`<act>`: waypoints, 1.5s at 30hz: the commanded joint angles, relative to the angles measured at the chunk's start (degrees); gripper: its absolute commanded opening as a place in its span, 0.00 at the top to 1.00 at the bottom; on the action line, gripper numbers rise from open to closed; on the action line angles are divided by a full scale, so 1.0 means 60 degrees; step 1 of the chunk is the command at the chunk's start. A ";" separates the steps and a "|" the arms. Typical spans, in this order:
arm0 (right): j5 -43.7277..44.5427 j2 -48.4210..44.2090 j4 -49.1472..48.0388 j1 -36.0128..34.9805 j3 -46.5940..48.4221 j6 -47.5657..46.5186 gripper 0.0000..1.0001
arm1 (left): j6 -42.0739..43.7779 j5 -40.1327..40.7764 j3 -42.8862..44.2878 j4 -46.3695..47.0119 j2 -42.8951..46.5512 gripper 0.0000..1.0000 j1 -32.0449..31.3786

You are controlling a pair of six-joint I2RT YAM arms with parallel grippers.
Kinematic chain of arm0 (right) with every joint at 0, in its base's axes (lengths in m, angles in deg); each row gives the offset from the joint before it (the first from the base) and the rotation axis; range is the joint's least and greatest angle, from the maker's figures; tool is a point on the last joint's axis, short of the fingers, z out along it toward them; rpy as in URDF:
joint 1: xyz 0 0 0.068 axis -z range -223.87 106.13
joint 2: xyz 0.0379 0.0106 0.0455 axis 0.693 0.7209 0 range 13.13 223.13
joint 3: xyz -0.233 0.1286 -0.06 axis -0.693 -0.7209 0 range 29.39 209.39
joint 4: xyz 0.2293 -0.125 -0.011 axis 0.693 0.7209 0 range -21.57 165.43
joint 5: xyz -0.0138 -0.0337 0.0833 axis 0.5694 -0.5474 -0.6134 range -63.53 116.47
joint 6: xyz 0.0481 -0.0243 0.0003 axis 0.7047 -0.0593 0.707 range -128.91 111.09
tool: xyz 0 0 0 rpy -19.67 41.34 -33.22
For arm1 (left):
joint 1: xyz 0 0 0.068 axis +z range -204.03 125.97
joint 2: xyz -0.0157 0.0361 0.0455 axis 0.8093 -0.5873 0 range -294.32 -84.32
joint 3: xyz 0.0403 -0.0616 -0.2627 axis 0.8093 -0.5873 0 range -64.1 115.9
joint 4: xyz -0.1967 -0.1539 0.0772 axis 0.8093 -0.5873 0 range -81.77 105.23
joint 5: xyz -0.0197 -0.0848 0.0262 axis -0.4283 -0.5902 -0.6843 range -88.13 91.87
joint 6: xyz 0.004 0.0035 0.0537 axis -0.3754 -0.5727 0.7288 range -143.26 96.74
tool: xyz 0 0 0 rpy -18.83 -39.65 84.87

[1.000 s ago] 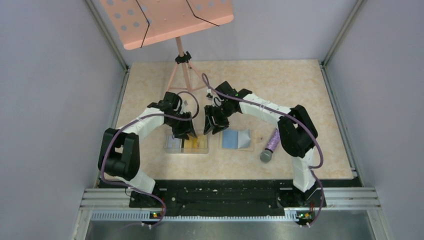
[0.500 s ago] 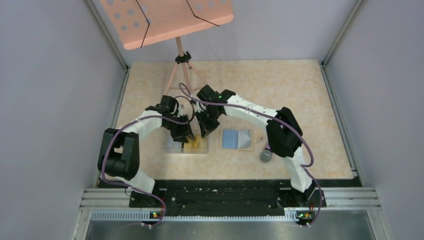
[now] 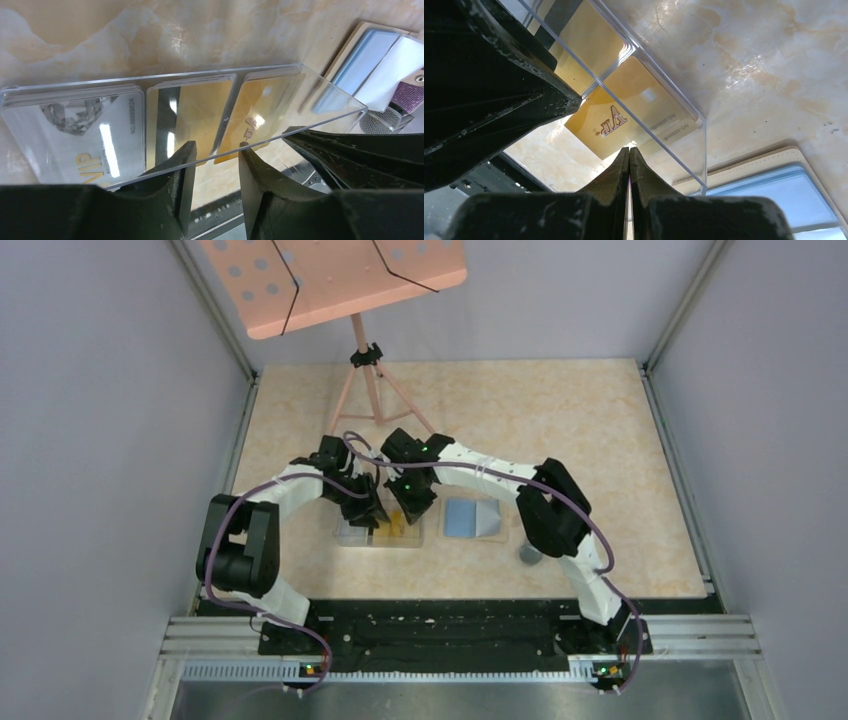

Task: Put the credit cards into the card holder
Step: Pick up the credit card from the storage box.

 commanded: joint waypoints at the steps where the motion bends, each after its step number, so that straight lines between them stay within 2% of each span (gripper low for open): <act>1: 0.1252 0.0560 0.0595 -0.0168 -0.0009 -0.0152 1.00 | -0.0111 -0.0400 -0.0187 0.0757 -0.0218 0.60 -0.0041; 10: 0.1366 0.0622 0.0558 -0.0130 -0.0244 0.0158 1.00 | -0.0349 -0.0240 0.0105 0.0930 -0.0716 0.64 -0.0683; 16: -0.0091 -0.0435 -0.0463 0.0304 -0.0595 0.0673 1.00 | -0.0420 0.0704 0.0108 0.0721 -0.0828 0.64 -0.1133; 22: -0.1579 -0.1945 -0.1832 0.0838 -0.1526 0.1444 1.00 | -0.0248 0.1030 0.0187 0.0503 -0.1073 0.65 -0.1424; 27: -0.2270 -0.3093 -0.2904 0.1311 -0.2504 0.2180 1.00 | -0.0226 0.0894 0.0318 0.0554 -0.1270 0.77 -0.1688; 32: -0.1997 -0.3905 -0.3285 0.1611 -0.3193 0.2542 1.00 | -0.0282 0.0865 0.0604 0.0460 -0.1272 1.00 -0.1944; 38: -0.1862 -0.4113 -0.3283 0.1964 -0.3944 0.2592 1.00 | -0.0125 0.1227 0.1100 -0.0075 -0.1011 1.00 -0.2130; 45: -0.1900 -0.4069 -0.3283 0.2020 -0.4078 0.2584 1.00 | 0.0179 0.2099 0.1600 -0.0888 -0.0698 1.00 -0.2255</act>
